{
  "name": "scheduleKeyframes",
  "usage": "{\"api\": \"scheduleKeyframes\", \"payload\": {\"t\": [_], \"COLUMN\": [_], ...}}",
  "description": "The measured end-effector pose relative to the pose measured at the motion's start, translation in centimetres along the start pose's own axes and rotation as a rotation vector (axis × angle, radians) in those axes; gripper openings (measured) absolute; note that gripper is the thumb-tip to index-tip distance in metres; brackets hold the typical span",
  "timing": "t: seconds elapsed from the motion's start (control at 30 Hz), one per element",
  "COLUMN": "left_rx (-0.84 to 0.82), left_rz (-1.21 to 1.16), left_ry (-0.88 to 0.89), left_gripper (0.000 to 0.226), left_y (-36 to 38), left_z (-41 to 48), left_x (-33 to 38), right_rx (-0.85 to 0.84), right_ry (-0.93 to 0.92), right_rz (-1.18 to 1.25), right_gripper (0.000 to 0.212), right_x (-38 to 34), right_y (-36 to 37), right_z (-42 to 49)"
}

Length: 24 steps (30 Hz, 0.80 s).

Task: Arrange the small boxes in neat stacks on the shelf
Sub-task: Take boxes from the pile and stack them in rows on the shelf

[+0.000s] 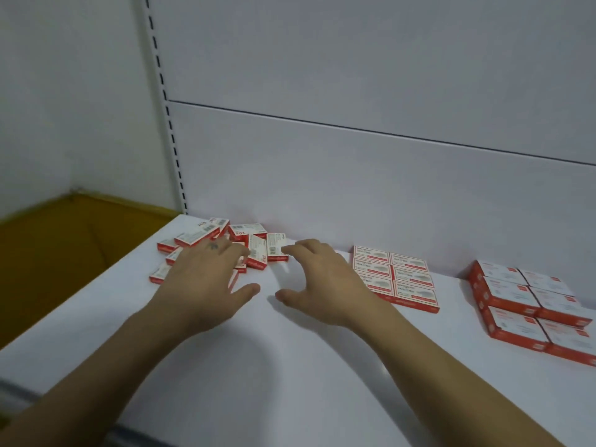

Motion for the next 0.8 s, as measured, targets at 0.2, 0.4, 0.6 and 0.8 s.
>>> {"api": "scheduleKeyframes", "payload": {"t": [0.2,0.4,0.6,0.8], "left_rx": [0.11,0.292,0.045,0.037], "left_rz": [0.053,0.075,-0.02,-0.123], "left_ry": [-0.041,-0.099,-0.448,-0.459], "left_gripper": [0.054,0.052,0.079,0.06], "left_y": [0.0,0.0,1.9,1.9], "left_z": [-1.7,-2.0,-0.6,-0.4], "left_x": [-2.8,-3.1,-5.9,-4.9], "right_rx": [-0.04,-0.03,-0.016,-0.006], "right_ry": [-0.079,-0.105,-0.101,-0.104], "right_rz": [-0.008,0.011,0.034,0.068], "right_gripper": [0.073,0.07,0.069,0.067], "right_x": [-2.3,-2.4,-1.2,-0.4], "right_y": [1.8,1.5,0.3,-1.1], "right_z": [1.1,0.3,-1.1,-2.4]}}
Point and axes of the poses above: each hand's wrist, its own z-axis towards the middle knuckle, its own y-axis out of the palm, x = y × z, the point moved 7 cm from there along z, towards the middle knuckle, and after that the axes turned 4 degrees about -y, right-handed, at the moved point
